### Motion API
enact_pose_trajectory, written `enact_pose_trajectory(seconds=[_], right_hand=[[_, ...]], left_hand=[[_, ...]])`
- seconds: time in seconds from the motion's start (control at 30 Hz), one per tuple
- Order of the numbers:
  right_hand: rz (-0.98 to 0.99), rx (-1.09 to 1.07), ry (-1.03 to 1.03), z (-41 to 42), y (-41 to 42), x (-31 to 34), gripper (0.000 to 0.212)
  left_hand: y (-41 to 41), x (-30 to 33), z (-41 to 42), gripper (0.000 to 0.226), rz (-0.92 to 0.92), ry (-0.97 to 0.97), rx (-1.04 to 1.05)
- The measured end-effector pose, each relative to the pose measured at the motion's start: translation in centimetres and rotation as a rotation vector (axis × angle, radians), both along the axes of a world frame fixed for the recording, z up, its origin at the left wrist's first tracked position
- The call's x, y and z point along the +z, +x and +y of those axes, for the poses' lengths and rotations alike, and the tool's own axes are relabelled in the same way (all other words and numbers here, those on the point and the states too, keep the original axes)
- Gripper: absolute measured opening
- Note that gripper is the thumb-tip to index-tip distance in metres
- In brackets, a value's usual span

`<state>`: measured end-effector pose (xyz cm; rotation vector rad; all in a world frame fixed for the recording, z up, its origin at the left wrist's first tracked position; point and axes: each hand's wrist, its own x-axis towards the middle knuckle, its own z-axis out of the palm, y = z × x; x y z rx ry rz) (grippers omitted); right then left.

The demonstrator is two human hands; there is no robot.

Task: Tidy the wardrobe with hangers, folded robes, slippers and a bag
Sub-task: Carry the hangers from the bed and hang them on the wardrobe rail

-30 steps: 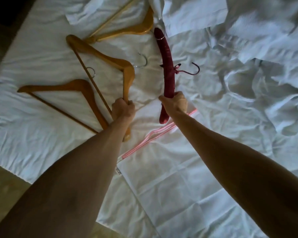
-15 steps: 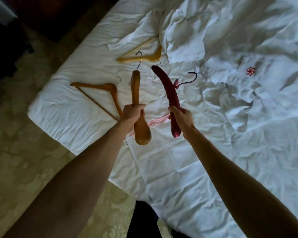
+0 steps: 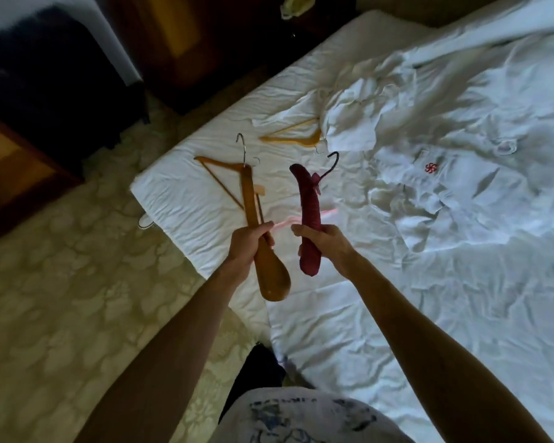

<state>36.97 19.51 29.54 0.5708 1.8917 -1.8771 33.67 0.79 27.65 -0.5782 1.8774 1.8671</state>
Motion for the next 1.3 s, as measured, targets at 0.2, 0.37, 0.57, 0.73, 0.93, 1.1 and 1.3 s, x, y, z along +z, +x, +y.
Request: enact_pose_trajectory(seconds=[0.2,0.37,0.57,0.73,0.93,1.1,1.3], right_hand=[[0.085,0.275,0.087,-8.0,1.3,1.4,0.053],[0.138,0.454,0.072,-16.1,1.3,3.4,0.056],[0.164,0.573,0.027,-28.7,-0.9,4.3,0.054],[0.245,0.685,-0.004,-40.5,-4.4,6.4,0.03],[0.33,0.808,-0.074,-53.4,-9.6,10.1,0.035],[0.397,0.899,-0.089,-62.2,-13.6,11.7,0.03],[0.427,0.961,-0.084,-73.3,-20.3,10.8,0.025]], left_hand=[[5.1,2.9,-7.7,0.025,0.05,-0.024,0.125],[7.4,4.6,-15.9,0.026,0.114,0.004,0.233],[8.1,6.2,-28.6,0.026,0.21,0.015,0.348],[6.8,8.5,-39.8,0.033,0.239,-0.058,0.426],[4.5,11.5,-51.7,0.031,0.264,-0.094,0.55],[2.0,12.3,-59.9,0.027,0.297,-0.083,0.596],[-4.2,11.5,-70.3,0.031,0.303,-0.087,0.585]])
